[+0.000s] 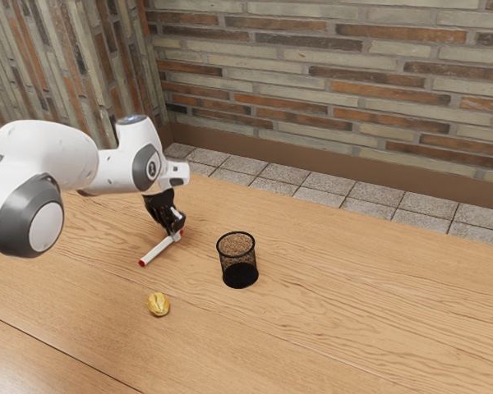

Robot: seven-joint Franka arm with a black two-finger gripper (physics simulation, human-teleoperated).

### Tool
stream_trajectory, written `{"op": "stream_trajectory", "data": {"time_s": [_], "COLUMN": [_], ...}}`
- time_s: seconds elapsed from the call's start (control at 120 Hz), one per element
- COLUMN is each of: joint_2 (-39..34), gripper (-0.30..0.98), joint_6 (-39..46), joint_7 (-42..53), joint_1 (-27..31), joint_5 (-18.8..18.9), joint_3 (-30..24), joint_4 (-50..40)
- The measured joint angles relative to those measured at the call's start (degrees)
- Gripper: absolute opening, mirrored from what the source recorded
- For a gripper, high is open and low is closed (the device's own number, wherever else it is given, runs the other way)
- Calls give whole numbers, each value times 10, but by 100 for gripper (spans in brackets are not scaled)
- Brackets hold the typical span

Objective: Put the marker into the pen holder.

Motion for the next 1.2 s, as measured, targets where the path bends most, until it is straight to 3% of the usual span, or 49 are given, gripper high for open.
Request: {"op": "stream_trajectory", "data": {"time_s": [0.158,0.267,0.45,0.75,1.2], "joint_2": [2,-8,-56,-131,-197], "gripper": [7,-4,-8,-8,-4], "joint_6": [0,0,3,18,3], "joint_7": [4,6,-1,-28,-115], "joint_1": [0,-1,-13,-95,-128], "joint_5": [-3,0,11,24,29], "joint_3": [0,0,-6,-16,-45], "joint_4": [0,1,3,33,-28]}}
